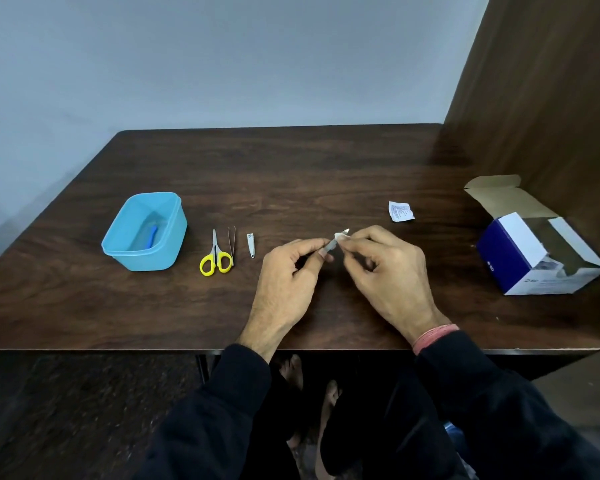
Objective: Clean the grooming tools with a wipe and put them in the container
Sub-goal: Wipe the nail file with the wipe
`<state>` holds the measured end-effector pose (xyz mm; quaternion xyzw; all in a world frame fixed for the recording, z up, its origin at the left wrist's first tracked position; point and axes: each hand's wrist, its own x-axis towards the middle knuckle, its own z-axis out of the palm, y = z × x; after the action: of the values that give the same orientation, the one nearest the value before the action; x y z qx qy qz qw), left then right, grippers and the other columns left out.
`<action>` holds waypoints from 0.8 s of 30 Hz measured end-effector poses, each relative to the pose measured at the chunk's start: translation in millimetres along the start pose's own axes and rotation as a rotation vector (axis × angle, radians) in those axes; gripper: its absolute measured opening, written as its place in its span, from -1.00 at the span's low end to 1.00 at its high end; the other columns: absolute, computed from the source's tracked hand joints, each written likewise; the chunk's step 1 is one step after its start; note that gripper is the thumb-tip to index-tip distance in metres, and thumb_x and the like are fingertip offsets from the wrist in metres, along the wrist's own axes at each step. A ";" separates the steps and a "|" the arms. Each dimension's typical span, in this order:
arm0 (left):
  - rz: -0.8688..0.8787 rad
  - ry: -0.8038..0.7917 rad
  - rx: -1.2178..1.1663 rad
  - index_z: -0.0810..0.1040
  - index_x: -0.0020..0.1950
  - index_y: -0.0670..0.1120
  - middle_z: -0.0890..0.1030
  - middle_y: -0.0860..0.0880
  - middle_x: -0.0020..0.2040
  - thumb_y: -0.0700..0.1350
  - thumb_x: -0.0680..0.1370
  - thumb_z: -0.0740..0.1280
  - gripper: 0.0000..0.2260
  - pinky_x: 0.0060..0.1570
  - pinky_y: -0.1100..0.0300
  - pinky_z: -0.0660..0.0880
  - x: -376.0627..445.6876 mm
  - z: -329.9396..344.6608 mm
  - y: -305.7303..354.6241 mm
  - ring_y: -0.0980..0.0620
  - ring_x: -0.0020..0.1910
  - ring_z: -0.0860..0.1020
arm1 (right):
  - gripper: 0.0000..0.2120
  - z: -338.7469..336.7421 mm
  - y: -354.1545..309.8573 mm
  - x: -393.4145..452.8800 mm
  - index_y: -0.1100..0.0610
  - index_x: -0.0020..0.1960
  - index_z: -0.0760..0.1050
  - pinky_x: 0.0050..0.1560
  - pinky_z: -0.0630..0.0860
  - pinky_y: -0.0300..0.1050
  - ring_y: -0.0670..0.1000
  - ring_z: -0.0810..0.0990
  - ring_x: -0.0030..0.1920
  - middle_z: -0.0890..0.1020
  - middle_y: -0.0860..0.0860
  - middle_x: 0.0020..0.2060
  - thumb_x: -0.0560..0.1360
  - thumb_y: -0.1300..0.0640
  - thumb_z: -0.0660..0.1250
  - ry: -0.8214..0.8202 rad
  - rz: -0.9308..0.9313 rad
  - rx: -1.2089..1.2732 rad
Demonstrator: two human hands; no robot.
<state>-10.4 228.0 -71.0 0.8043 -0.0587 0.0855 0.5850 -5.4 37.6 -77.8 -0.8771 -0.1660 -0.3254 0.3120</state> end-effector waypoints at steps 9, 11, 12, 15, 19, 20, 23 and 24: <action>0.015 0.004 0.008 0.84 0.17 0.01 0.80 0.16 0.02 -0.18 0.71 0.46 -0.83 0.18 0.41 0.53 -0.6 1.5 1.7 0.23 0.16 0.72 | -0.82 -2.8 0.4 1.2 0.07 0.13 0.81 -0.19 0.66 -0.10 -0.24 0.48 -0.22 0.72 -0.12 0.00 0.56 0.24 0.58 0.044 0.038 -0.030; 0.025 0.008 0.028 0.84 0.17 0.00 0.79 0.17 0.00 -0.19 0.70 0.47 -0.83 0.14 0.46 0.50 -1.3 2.1 2.7 0.24 0.14 0.71 | -0.82 -2.0 1.7 1.7 0.08 0.14 0.81 -0.18 0.67 -0.10 -0.23 0.48 -0.23 0.72 -0.11 0.00 0.56 0.24 0.58 0.067 0.076 -0.031; 0.029 0.012 0.032 0.85 0.16 0.00 0.79 0.18 0.00 -0.20 0.69 0.47 -0.82 0.14 0.46 0.50 -1.6 1.8 2.7 0.24 0.14 0.72 | -0.82 -1.4 1.5 0.7 0.09 0.15 0.80 -0.18 0.67 -0.10 -0.23 0.48 -0.22 0.72 -0.10 0.01 0.57 0.24 0.58 0.050 0.056 -0.028; 0.022 0.027 0.032 0.85 0.15 0.02 0.79 0.19 -0.01 -0.23 0.68 0.48 -0.80 0.12 0.46 0.51 -1.7 1.4 3.6 0.26 0.13 0.72 | -0.81 -2.0 0.4 -1.5 0.09 0.17 0.79 -0.18 0.67 -0.10 -0.26 0.46 -0.17 0.71 -0.11 0.02 0.58 0.25 0.57 -0.015 -0.036 -0.032; 0.017 0.025 0.051 0.84 0.19 -0.02 0.79 0.19 0.00 -0.22 0.68 0.48 -0.82 0.14 0.50 0.49 -2.3 2.6 4.7 0.29 0.14 0.71 | -0.84 -0.5 3.6 1.9 0.09 0.13 0.80 -0.20 0.66 -0.08 -0.23 0.47 -0.22 0.71 -0.11 -0.01 0.57 0.24 0.58 0.076 0.069 -0.024; 0.013 0.023 0.052 0.84 0.19 -0.02 0.79 0.19 0.01 -0.22 0.68 0.48 -0.81 0.14 0.50 0.50 -3.0 2.2 5.2 0.29 0.14 0.71 | -0.85 -0.2 3.1 1.2 0.09 0.13 0.80 -0.20 0.66 -0.08 -0.23 0.46 -0.22 0.70 -0.10 -0.01 0.58 0.24 0.58 0.060 0.051 -0.025; 0.011 0.025 0.045 0.85 0.16 0.00 0.79 0.19 0.02 -0.22 0.67 0.48 -0.81 0.13 0.48 0.52 -2.6 1.2 5.6 0.28 0.14 0.71 | -0.83 -0.6 1.1 -0.5 0.08 0.17 0.79 -0.18 0.65 -0.12 -0.26 0.45 -0.17 0.70 -0.11 0.01 0.60 0.23 0.55 -0.022 -0.032 -0.043; 0.012 0.025 0.047 0.85 0.16 0.00 0.79 0.20 0.02 -0.22 0.67 0.48 -0.81 0.13 0.48 0.52 -2.3 1.3 5.5 0.27 0.14 0.71 | -0.83 -0.5 1.5 0.4 0.08 0.17 0.79 -0.18 0.65 -0.12 -0.26 0.45 -0.18 0.70 -0.11 0.01 0.60 0.23 0.56 -0.012 -0.017 -0.044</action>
<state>-13.6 225.1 -66.8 0.8163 -0.0543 0.1004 0.5663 -4.7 36.1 -77.8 -0.8841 -0.1682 -0.3265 0.2889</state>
